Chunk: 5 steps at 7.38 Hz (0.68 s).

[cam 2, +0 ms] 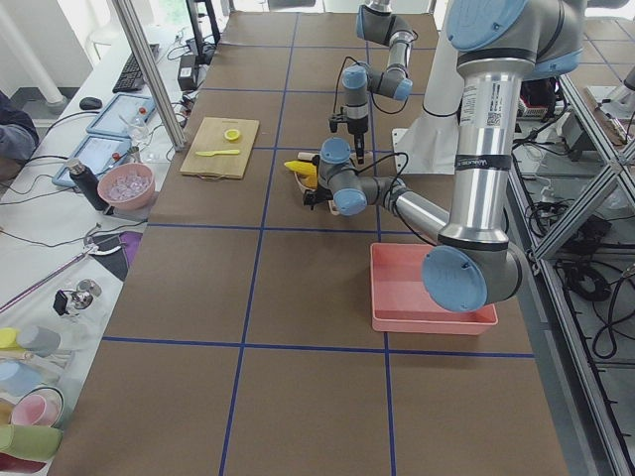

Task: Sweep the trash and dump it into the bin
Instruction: 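Sweep the corn, potato and ginger into the dustpan with the right gripper's brush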

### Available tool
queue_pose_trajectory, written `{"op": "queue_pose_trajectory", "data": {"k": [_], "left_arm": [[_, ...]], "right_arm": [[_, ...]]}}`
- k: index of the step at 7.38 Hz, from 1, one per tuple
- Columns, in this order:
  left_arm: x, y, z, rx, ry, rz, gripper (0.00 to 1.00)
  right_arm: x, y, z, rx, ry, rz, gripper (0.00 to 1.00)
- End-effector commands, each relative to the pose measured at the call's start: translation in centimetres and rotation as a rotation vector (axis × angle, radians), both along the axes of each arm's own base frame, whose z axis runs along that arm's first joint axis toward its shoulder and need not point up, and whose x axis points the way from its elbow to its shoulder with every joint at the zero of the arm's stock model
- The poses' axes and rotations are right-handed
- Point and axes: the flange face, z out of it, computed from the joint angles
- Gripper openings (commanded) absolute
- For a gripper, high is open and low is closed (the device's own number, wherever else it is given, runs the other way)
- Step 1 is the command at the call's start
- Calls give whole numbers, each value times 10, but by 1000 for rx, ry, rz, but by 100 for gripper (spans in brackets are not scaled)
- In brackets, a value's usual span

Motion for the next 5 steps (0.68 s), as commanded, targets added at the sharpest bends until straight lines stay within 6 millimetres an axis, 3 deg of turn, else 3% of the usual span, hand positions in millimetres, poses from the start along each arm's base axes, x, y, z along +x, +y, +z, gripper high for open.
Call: {"op": "queue_pose_trajectory", "data": {"k": [1, 3, 5], "left_arm": [[0, 0, 0, 0, 0, 0, 97], [0, 0, 1, -3, -1, -1, 97], [0, 0, 1, -9, -1, -5, 84]], "right_arm": [[-1, 10, -8, -16, -28, 1, 0], [1, 16, -20, -54, -76, 22, 0], [5, 20, -30, -66, -93, 27, 0]]}}
